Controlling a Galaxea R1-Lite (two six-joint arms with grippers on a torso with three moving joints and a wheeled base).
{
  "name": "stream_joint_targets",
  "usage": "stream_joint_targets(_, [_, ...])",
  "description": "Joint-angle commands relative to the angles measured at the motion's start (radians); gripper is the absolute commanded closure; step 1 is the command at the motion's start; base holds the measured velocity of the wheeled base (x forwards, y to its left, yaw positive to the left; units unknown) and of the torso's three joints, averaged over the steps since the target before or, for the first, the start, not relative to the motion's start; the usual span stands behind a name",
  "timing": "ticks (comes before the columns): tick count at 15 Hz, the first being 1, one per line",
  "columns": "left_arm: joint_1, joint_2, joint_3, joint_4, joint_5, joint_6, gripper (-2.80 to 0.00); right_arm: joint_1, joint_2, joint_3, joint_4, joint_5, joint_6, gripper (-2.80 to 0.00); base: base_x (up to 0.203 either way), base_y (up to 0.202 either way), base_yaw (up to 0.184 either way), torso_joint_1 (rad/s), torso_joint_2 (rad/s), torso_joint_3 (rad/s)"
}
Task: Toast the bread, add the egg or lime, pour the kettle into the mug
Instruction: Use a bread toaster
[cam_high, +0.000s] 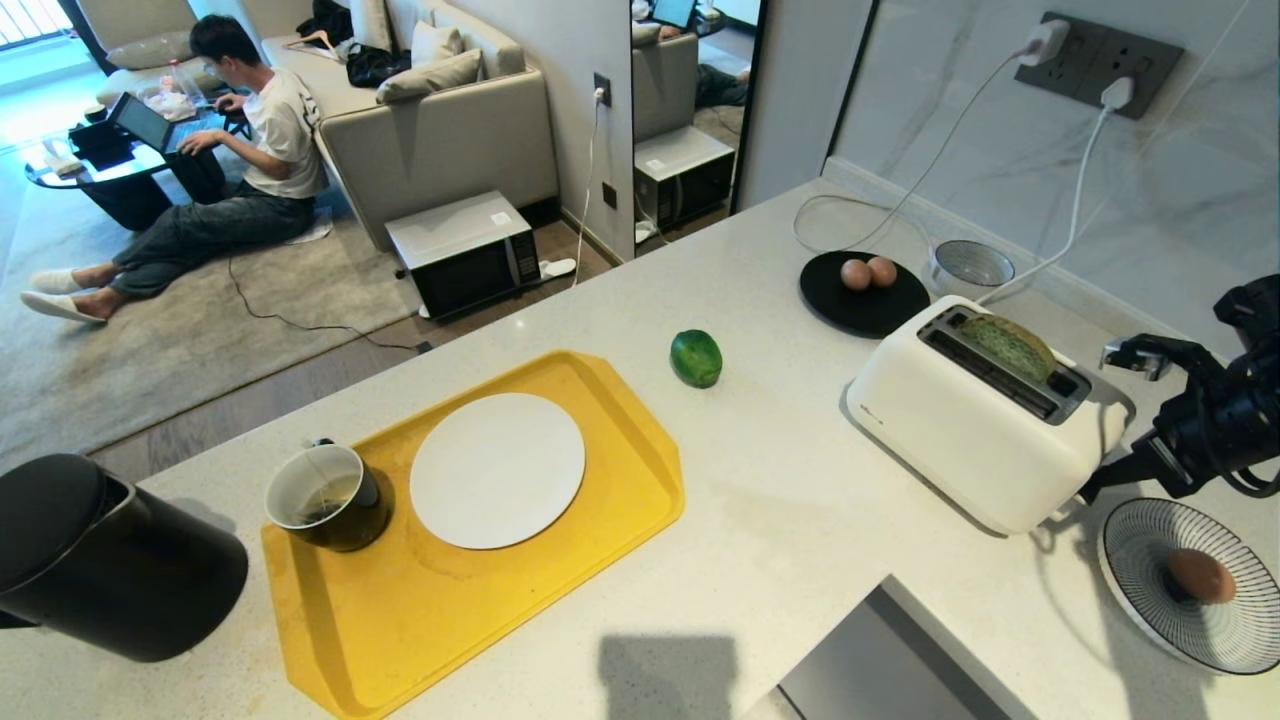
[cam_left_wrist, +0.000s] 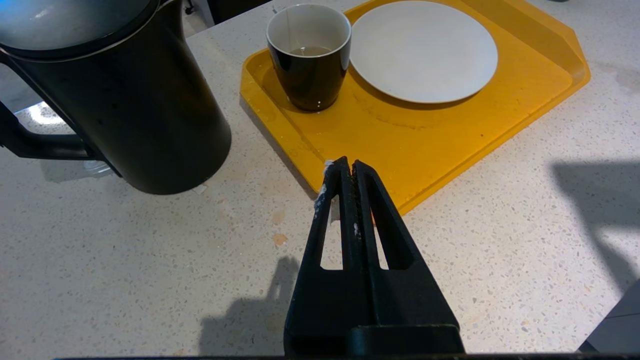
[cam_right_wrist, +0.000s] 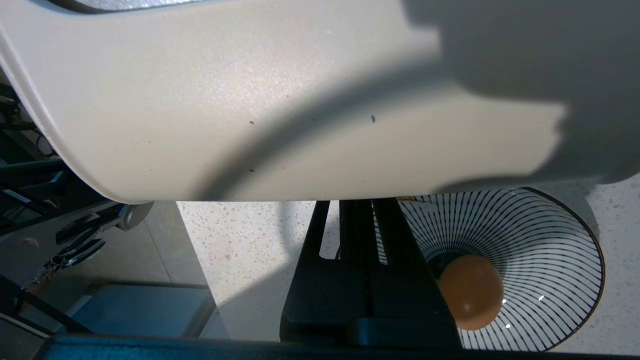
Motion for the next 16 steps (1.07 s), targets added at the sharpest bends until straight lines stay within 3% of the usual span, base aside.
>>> stream_joint_targets(1, [0.0, 0.002, 0.0, 0.0, 0.0, 0.0, 0.0, 0.0, 0.001, 0.0, 0.003, 0.003, -0.006, 0.0, 0.0, 0.0, 0.0, 0.0, 0.0, 0.0])
stream_joint_targets(16, [0.0, 0.002, 0.0, 0.0, 0.002, 0.0, 0.0, 0.001, 0.004, -0.01, 0.003, 0.003, -0.01, 0.0, 0.0, 0.0, 0.0, 0.0, 0.0, 0.0])
